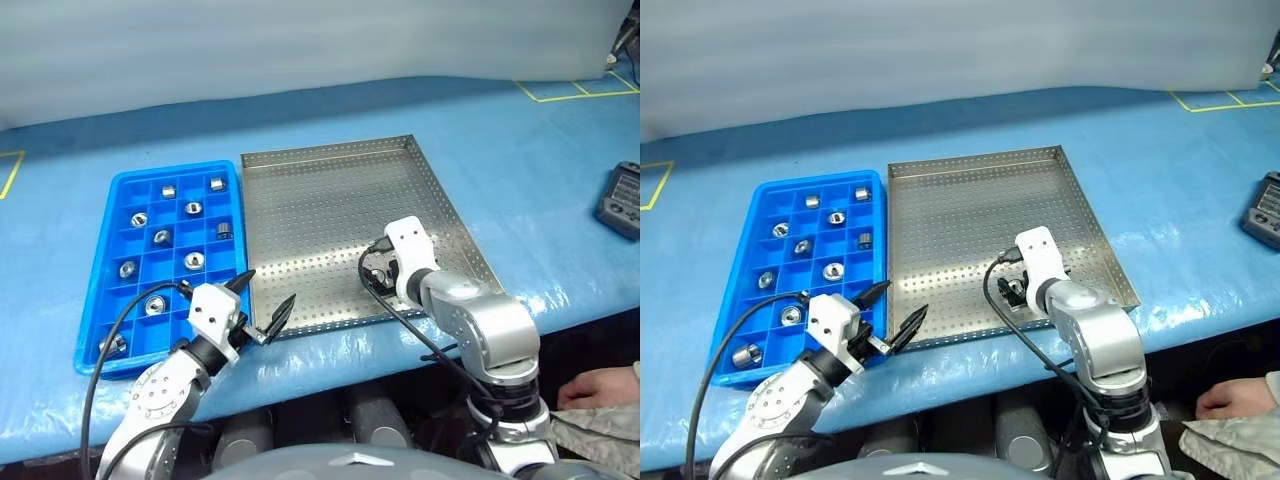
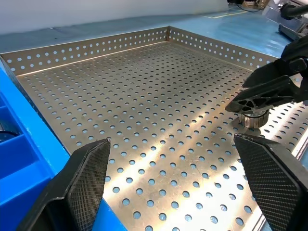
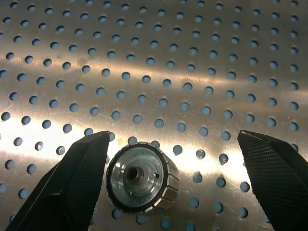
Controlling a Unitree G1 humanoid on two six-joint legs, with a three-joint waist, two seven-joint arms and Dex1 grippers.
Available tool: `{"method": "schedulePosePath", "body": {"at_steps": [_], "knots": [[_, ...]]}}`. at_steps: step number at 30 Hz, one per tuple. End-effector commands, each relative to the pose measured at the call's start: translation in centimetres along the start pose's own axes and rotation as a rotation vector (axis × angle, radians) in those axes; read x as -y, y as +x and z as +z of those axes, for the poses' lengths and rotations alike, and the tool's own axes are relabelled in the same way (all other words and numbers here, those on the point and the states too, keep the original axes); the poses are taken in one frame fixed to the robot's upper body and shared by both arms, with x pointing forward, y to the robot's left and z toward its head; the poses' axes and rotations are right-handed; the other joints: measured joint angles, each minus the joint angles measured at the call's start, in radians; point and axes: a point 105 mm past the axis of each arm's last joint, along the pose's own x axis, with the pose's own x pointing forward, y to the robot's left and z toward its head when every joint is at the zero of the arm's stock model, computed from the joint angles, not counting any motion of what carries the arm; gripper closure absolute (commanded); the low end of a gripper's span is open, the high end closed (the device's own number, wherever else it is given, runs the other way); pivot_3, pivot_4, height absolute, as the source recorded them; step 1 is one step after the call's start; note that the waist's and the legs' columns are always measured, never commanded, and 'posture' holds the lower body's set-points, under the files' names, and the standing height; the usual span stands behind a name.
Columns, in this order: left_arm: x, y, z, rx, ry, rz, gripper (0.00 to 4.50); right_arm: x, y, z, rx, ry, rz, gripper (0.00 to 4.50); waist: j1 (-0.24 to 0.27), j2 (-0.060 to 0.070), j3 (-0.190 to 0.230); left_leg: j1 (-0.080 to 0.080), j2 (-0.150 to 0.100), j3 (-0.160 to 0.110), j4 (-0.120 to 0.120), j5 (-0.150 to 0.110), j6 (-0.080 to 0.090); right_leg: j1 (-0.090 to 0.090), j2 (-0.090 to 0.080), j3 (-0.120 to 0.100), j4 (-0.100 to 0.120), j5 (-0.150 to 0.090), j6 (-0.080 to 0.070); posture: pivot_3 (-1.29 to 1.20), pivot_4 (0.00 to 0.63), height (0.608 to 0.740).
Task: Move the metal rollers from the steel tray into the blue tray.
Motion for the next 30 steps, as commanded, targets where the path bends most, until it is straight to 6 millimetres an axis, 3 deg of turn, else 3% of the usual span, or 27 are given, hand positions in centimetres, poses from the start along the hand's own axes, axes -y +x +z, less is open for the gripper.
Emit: {"method": "schedulePosePath", "body": {"at_steps": [1,6,19,22,29,30], "knots": [[0.3,0.2,0.3,0.016,-0.005,-0.03,0.0,0.3,-0.8,-0.6,0.003,0.028,-0.027,0.02,-0.004,0.0,0.0,0.0,0.0,0.0,0.0,0.0,0.0,0.0,0.0,0.0,0.0,0.0,0.0,-0.14,0.15,0.74],[0.4,0.4,0.1,0.011,-0.007,-0.046,0.0,-0.6,-0.9,-2.1,-0.038,0.052,-0.005,0.02,-0.012,0.0,0.0,0.001,0.0,0.0,0.001,0.0,0.0,0.001,0.0,0.0,0.0,0.0,0.0,-0.16,0.15,0.74],[0.4,0.5,0.0,0.003,-0.007,-0.048,0.0,-1.3,-0.4,-1.8,0.007,0.013,0.016,0.02,-0.032,0.0,0.0,0.001,0.0,0.0,0.001,0.0,0.0,0.002,0.0,0.0,0.0,0.0,0.001,-0.14,0.15,0.74],[0.4,0.5,0.0,0.001,-0.006,-0.048,0.0,-1.7,0.1,-1.2,0.059,0.02,0.025,0.65,-0.032,0.0,0.0,0.001,0.0,0.0,0.001,0.0,0.0,0.002,0.0,0.0,0.0,0.0,0.001,-0.13,0.15,0.74],[0.5,0.6,0.0,-0.002,-0.003,-0.045,0.0,-2.5,1.1,-0.9,0.096,0.031,0.049,2.89,-0.039,-0.001,-0.001,0.003,0.0,0.002,0.003,0.0,0.001,0.003,0.0,0.001,0.0,0.001,0.002,-0.11,0.15,0.74],[0.5,0.5,0.0,-0.002,-0.003,-0.044,0.0,-2.7,1.1,-0.7,0.106,0.028,0.057,2.95,-0.039,-0.002,-0.001,0.004,0.0,0.002,0.003,0.0,0.001,0.004,0.0,0.001,0.0,0.001,0.003,-0.1,0.15,0.74]]}}
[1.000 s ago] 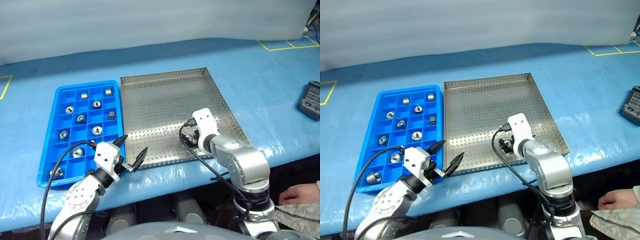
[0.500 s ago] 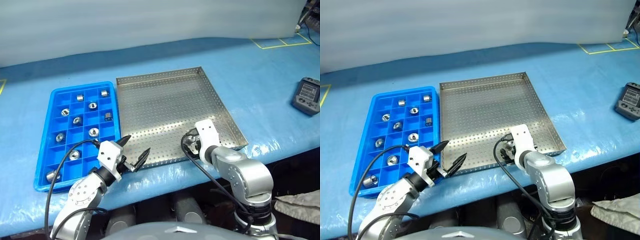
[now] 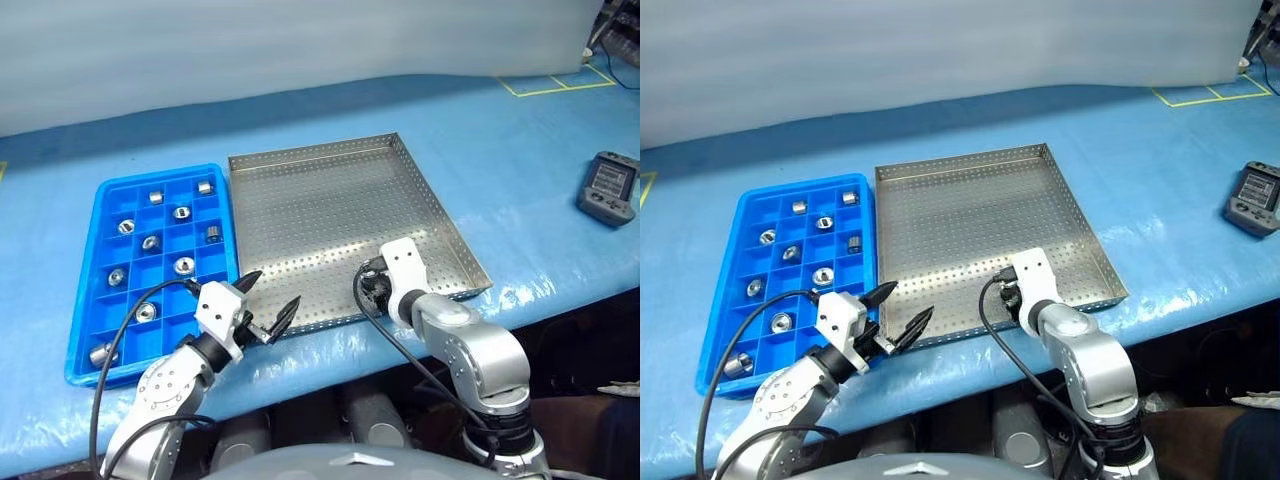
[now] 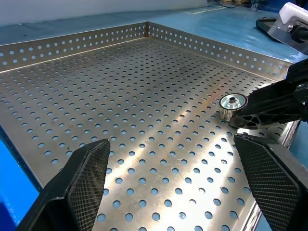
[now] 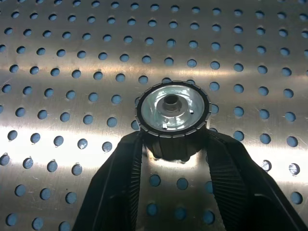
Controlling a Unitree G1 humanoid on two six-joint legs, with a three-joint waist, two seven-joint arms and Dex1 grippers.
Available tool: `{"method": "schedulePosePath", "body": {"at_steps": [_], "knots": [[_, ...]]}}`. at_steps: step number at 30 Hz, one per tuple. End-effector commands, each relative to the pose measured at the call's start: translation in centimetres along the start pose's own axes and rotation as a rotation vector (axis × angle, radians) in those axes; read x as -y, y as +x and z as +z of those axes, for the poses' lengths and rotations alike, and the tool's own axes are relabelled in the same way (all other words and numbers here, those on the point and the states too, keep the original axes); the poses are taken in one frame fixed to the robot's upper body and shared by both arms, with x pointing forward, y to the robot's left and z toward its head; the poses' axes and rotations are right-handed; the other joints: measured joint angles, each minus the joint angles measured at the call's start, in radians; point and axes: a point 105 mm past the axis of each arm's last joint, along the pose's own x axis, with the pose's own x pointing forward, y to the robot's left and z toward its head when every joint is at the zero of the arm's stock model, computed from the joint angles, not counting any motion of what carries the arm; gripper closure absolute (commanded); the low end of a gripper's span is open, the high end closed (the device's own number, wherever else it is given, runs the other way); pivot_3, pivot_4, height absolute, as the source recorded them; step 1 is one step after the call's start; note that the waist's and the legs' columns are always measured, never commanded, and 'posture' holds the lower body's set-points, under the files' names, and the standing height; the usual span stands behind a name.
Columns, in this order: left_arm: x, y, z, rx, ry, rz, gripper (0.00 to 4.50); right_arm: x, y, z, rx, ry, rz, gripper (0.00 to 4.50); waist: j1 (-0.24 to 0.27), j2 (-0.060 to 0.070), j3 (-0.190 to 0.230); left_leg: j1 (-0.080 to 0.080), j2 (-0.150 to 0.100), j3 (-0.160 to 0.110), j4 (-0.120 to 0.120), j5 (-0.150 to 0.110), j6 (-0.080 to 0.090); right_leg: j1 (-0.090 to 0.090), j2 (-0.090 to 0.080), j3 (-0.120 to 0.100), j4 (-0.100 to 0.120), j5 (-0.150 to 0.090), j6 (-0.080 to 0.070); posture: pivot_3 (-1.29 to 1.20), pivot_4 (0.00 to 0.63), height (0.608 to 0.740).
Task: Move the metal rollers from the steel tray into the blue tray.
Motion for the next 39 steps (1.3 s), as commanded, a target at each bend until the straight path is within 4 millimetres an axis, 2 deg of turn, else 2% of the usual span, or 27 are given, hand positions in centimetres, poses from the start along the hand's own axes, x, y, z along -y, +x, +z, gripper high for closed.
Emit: {"method": "schedulePosePath", "body": {"at_steps": [1,7,8,12,16,21,25,28,33,36,39], "knots": [[0.4,0.1,0.6,0.02,0.009,-0.01,0.0,-1.2,0.4,1.2,0.063,-0.018,0.048,2.95,-0.001,0.0,0.0,0.001,0.0,0.0,0.0,0.0,0.0,0.001,0.0,0.0,0.0,0.0,0.0,-0.1,0.15,0.74],[0.4,0.0,0.7,0.021,0.014,0.003,0.0,-4.0,0.6,5.1,0.216,-0.071,0.162,2.96,-0.008,-0.001,0.001,0.001,0.001,0.001,0.0,0.001,0.001,0.003,0.001,0.0,0.0,0.0,0.0,-0.08,0.15,0.74],[0.4,0.0,0.8,0.024,0.012,0.006,0.0,-4.4,0.7,5.7,0.236,-0.081,0.176,3.17,-0.008,-0.001,0.001,0.002,0.001,0.001,0.0,0.001,0.001,0.002,0.001,0.0,0.0,0.0,0.0,-0.08,0.15,0.74],[0.3,-0.1,0.8,0.022,0.015,0.024,0.0,-6.5,0.8,7.9,0.311,-0.117,0.25,4.46,0.007,-0.001,0.001,0.005,0.002,-0.002,-0.001,0.001,0.002,0.002,0.003,0.0,0.0,0.001,0.001,-0.04,0.15,0.74],[0.0,-0.7,0.9,0.025,0.017,0.076,0.0,-8.8,1.3,9.0,0.336,-0.183,0.338,4.46,0.027,-0.001,0.001,0.004,0.0,-0.004,-0.005,0.001,0.002,0.001,0.002,0.001,0.0,0.001,0.0,0.01,0.15,0.74],[0.0,-1.3,0.8,0.016,0.01,0.101,0.0,-8.4,2.6,9.4,0.331,-0.204,0.322,4.46,0.065,-0.001,0.001,-0.003,-0.001,-0.004,-0.006,0.0,0.001,-0.007,0.001,0.001,-0.001,0.002,0.002,0.05,0.15,0.74],[0.1,-1.4,0.8,0.017,0.002,0.112,0.0,-5.5,4.8,10.5,0.342,-0.12,0.162,3.6,0.076,-0.001,0.001,-0.003,-0.002,-0.003,-0.006,0.0,0.001,-0.006,0.0,0.001,-0.002,0.002,0.001,0.06,0.15,0.74],[0.2,-1.5,0.8,0.017,0.0,0.113,0.0,-3.6,5.7,11.2,0.359,-0.052,0.057,2.66,0.084,-0.001,0.001,-0.003,-0.002,-0.003,-0.005,0.0,0.001,-0.006,0.001,0.001,-0.001,0.001,0.0,0.06,0.15,0.74],[0.3,-1.5,0.8,0.02,0.0,0.113,0.0,-1.4,5.9,12.0,0.396,0.062,-0.08,0.97,0.087,0.0,0.001,-0.003,-0.002,-0.003,-0.006,0.0,0.001,-0.006,0.001,0.001,-0.001,0.002,0.002,0.06,0.15,0.74],[0.4,-1.4,0.8,0.02,0.001,0.107,0.0,-0.2,5.9,11.8,0.4,0.119,-0.158,0.02,0.089,0.0,0.001,-0.003,-0.002,-0.003,-0.006,0.0,0.001,-0.006,0.001,0.001,-0.001,0.002,0.002,0.05,0.15,0.74],[0.5,-1.3,0.8,0.021,0.003,0.1,0.0,0.7,5.9,11.4,0.396,0.164,-0.225,0.02,0.09,0.0,0.001,-0.003,-0.002,-0.003,-0.006,0.0,0.001,-0.006,0.001,0.001,-0.001,0.002,0.001,0.04,0.15,0.74]]}}
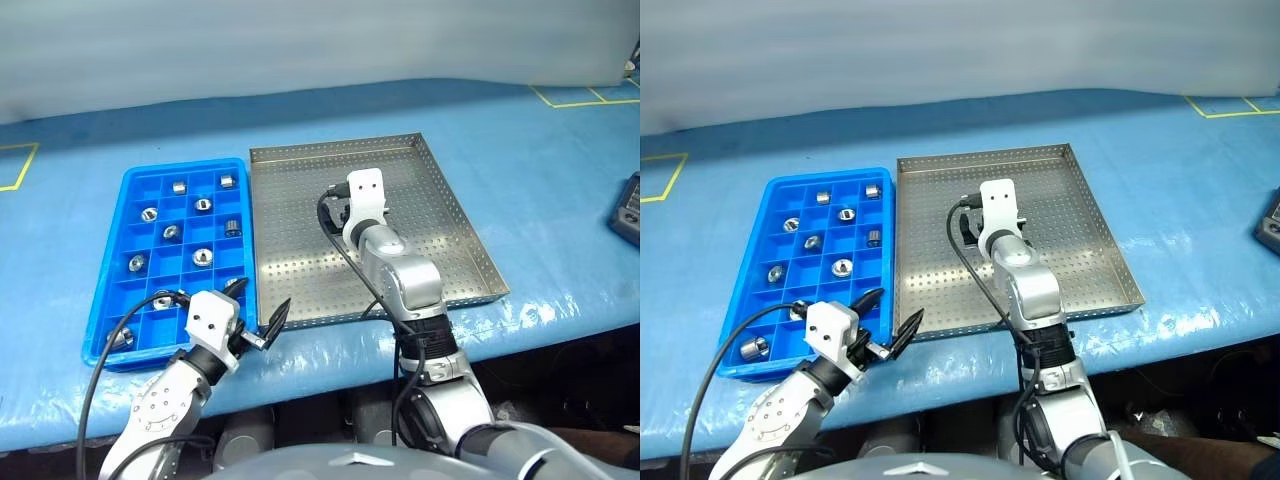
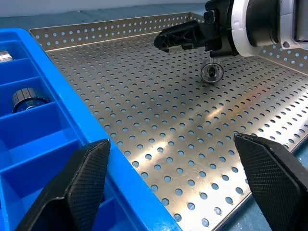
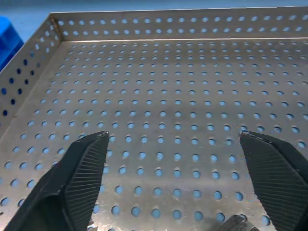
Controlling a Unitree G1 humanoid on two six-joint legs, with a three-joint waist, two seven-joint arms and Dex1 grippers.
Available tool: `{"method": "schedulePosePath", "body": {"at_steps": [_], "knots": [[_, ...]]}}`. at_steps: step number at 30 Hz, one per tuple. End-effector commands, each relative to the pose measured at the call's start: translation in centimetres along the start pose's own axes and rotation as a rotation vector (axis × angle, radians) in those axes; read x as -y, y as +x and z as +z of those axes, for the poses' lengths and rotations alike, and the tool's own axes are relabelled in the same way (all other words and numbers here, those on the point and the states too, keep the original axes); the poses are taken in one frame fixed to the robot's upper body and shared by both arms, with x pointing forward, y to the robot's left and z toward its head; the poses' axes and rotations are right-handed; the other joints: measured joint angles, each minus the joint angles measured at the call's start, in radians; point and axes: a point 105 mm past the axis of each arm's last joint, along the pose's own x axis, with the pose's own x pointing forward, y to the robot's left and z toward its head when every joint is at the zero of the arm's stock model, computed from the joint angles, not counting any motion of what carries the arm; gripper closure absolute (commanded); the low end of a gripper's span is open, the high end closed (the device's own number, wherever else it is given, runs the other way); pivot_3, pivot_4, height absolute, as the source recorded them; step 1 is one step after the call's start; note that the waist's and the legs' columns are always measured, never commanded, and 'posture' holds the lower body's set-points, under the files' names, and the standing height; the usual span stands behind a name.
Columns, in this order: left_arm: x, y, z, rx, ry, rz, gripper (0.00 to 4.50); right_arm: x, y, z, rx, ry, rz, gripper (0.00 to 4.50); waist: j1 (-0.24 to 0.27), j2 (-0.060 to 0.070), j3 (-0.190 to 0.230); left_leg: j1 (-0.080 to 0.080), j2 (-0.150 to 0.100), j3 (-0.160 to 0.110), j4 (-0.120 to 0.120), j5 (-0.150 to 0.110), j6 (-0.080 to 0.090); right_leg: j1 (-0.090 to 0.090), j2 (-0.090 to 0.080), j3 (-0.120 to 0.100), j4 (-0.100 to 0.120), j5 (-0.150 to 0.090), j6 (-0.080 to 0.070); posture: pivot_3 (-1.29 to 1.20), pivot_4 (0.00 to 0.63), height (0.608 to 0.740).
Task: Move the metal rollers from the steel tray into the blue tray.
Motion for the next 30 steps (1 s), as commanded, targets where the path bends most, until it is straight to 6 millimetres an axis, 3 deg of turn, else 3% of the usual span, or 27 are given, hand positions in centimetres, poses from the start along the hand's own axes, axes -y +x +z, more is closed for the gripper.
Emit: {"method": "schedulePosePath", "body": {"at_steps": [1,8,19,22,30], "knots": [[0.5,0.0,1.1,0.041,0.021,-0.019,0.0,1.2,-0.1,1.1,0.056,0.041,-0.102,0.02,0.0,0.0,0.0,0.0,0.0,0.0,0.0,0.0,0.0,0.0,0.0,0.0,0.0,0.0,0.0,0.04,0.15,0.74],[0.6,0.2,1.0,0.041,0.02,-0.033,0.0,1.9,-0.1,-0.8,-0.015,0.098,-0.215,0.02,-0.002,0.001,0.0,0.0,0.0,0.0,0.0,0.0,0.0,0.0,0.0,0.0,0.0,0.0,0.0,0.04,0.15,0.74],[0.5,0.2,1.0,0.038,0.017,-0.025,0.0,1.3,-1.4,-4.5,-0.151,0.11,-0.166,0.02,-0.004,0.001,-0.001,0.001,0.0,0.0,0.0,0.0,0.0,0.001,0.0,0.0,0.0,-0.001,-0.003,0.04,0.15,0.74],[0.5,0.2,0.9,0.037,0.014,-0.025,0.0,0.7,-2.1,-5.3,-0.164,0.078,-0.131,0.58,-0.006,0.001,-0.001,0.001,0.0,0.0,0.0,0.0,0.0,0.001,0.0,0.0,0.001,-0.002,-0.004,0.04,0.15,0.74],[0.4,0.3,0.8,0.035,0.014,-0.026,0.0,0.6,-2.4,-5.5,-0.155,0.027,-0.109,3.02,-0.007,0.001,-0.001,0.001,0.0,0.0,0.001,0.0,0.0,0.001,0.0,0.0,0.0,-0.002,-0.004,0.03,0.15,0.74]]}}
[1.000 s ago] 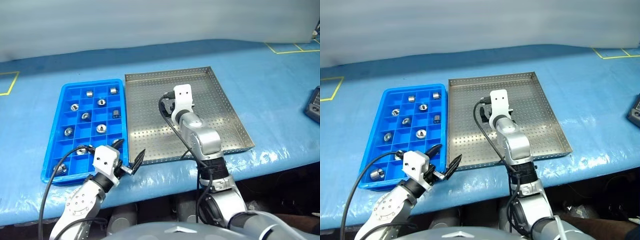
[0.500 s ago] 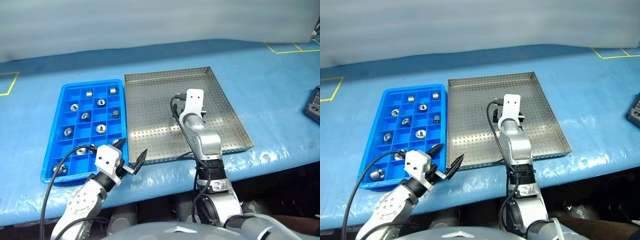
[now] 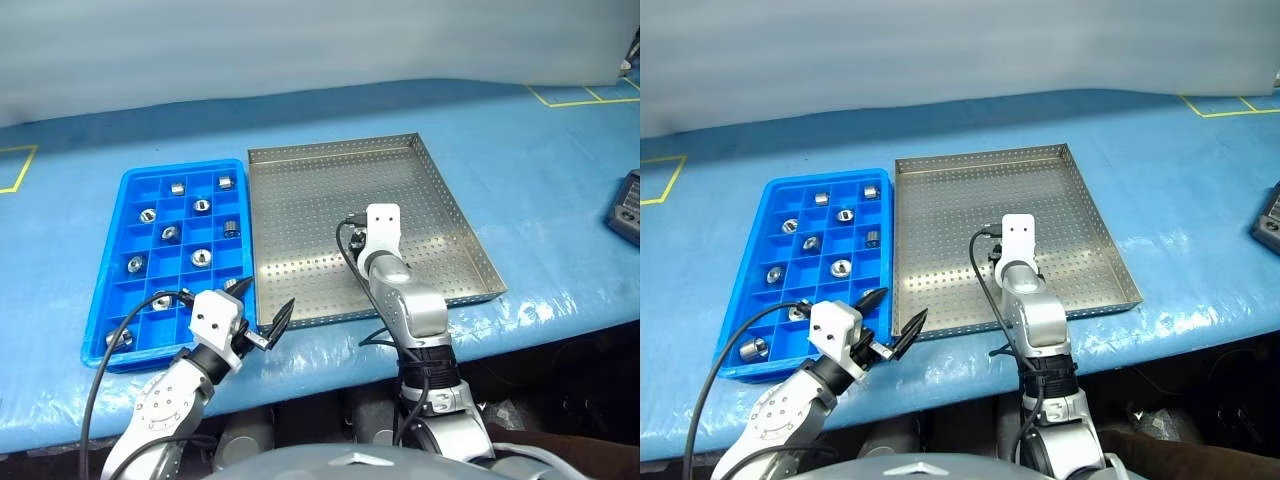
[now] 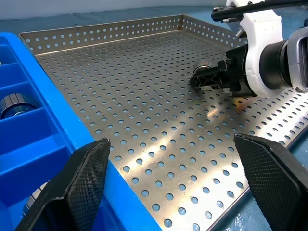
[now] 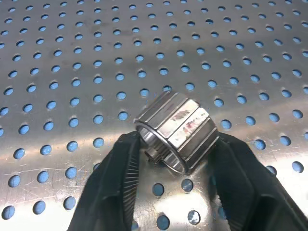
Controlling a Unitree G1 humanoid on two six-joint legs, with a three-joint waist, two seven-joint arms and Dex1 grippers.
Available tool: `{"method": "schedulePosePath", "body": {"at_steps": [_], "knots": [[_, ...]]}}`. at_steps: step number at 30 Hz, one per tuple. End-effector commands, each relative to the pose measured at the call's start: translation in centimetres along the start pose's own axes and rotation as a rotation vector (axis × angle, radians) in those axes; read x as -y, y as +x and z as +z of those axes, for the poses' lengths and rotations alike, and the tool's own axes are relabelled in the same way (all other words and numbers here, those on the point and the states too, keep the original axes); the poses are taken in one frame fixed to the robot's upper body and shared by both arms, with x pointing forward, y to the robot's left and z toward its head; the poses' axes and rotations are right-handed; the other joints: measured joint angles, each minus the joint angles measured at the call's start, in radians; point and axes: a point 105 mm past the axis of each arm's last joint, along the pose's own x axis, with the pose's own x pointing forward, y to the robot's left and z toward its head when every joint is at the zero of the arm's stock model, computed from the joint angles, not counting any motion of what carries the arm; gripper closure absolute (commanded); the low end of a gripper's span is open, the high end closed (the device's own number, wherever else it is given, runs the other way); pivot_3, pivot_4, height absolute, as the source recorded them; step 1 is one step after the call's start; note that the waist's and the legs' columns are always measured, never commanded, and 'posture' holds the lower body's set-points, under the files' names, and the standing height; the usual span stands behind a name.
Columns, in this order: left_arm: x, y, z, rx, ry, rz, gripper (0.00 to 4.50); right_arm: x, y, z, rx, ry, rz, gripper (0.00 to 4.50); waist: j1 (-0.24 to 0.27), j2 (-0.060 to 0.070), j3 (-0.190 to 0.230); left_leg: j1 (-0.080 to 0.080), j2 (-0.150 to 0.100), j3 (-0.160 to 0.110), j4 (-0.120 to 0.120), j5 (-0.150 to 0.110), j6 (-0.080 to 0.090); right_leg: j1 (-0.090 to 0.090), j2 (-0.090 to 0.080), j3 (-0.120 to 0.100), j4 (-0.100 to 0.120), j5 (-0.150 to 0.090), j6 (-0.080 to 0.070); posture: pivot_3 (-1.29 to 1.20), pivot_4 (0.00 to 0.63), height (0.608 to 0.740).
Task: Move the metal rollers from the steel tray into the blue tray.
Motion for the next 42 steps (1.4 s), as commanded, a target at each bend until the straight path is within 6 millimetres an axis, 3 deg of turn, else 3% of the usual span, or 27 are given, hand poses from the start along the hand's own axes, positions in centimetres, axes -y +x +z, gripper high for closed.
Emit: {"method": "schedulePosePath", "body": {"at_steps": [1,5,11,14,19,24,30,37,42], "knots": [[0.1,0.0,0.6,0.025,0.011,-0.009,0.0,-1.3,-0.6,0.0,0.019,-0.006,0.042,3.03,0.0,0.0,0.0,0.0,0.0,0.0,0.0,0.0,0.0,0.0,0.0,0.0,0.0,0.0,0.0,0.03,0.15,0.74],[0.1,0.1,0.6,0.026,0.011,-0.007,0.0,-2.1,-0.9,0.8,0.054,-0.036,0.083,3.03,-0.001,0.0,0.0,0.0,0.0,0.0,0.0,0.0,0.0,0.0,0.0,0.0,0.0,0.0,0.0,0.04,0.15,0.74],[-0.1,0.0,0.6,0.031,0.011,0.011,0.0,-5.9,-2.8,4.1,0.2,-0.099,0.283,3.03,-0.005,0.0,0.0,0.0,0.0,0.0,0.0,0.0,0.0,0.0,0.0,0.0,0.0,0.0,0.0,0.05,0.15,0.74],[-0.4,-0.1,0.7,0.04,0.015,0.045,0.0,-9.2,-5.0,6.3,0.305,-0.167,0.479,3.03,-0.005,0.0,0.0,0.0,0.0,0.0,0.0,0.0,0.0,0.0,0.0,0.0,0.0,0.0,0.0,0.07,0.15,0.74],[-1.5,-1.0,1.3,0.079,0.071,0.165,0.0,-13.5,-7.9,7.4,0.37,-0.281,0.763,3.03,0.004,0.0,0.0,0.0,0.0,-0.001,0.0,0.0,0.0,0.0,0.0,-0.001,0.0,0.0,0.0,0.13,0.15,0.74],[-1.8,-2.5,1.8,0.138,0.108,0.255,0.0,-15.9,-9.5,6.4,0.317,-0.298,0.954,3.03,0.031,0.0,0.0,-0.001,0.0,-0.002,-0.001,0.0,0.0,-0.001,0.0,-0.001,0.0,0.0,0.0,0.19,0.15,0.74],[-1.5,-5.4,0.9,0.108,0.073,0.304,0.0,-17.8,-11.0,4.6,0.237,-0.362,1.121,3.03,0.048,-0.001,0.0,-0.001,0.0,-0.002,-0.001,0.0,0.0,-0.001,-0.001,-0.002,0.0,-0.001,-0.001,0.27,0.15,0.74],[-1.7,-9.1,0.1,0.077,0.08,0.445,0.0,-18.5,-10.7,1.4,0.12,-0.464,1.213,3.03,0.089,-0.002,0.001,-0.002,0.0,-0.002,-0.001,0.0,0.0,-0.001,-0.001,-0.003,-0.001,-0.002,-0.002,0.38,0.15,0.74],[-1.5,-10.2,-0.3,0.074,0.083,0.517,0.0,-18.6,-10.4,-0.7,0.047,-0.512,1.259,3.03,0.126,-0.003,0.001,-0.003,0.0,-0.003,-0.001,0.0,0.0,-0.002,-0.001,-0.004,-0.001,-0.002,-0.002,0.44,0.15,0.74]]}}
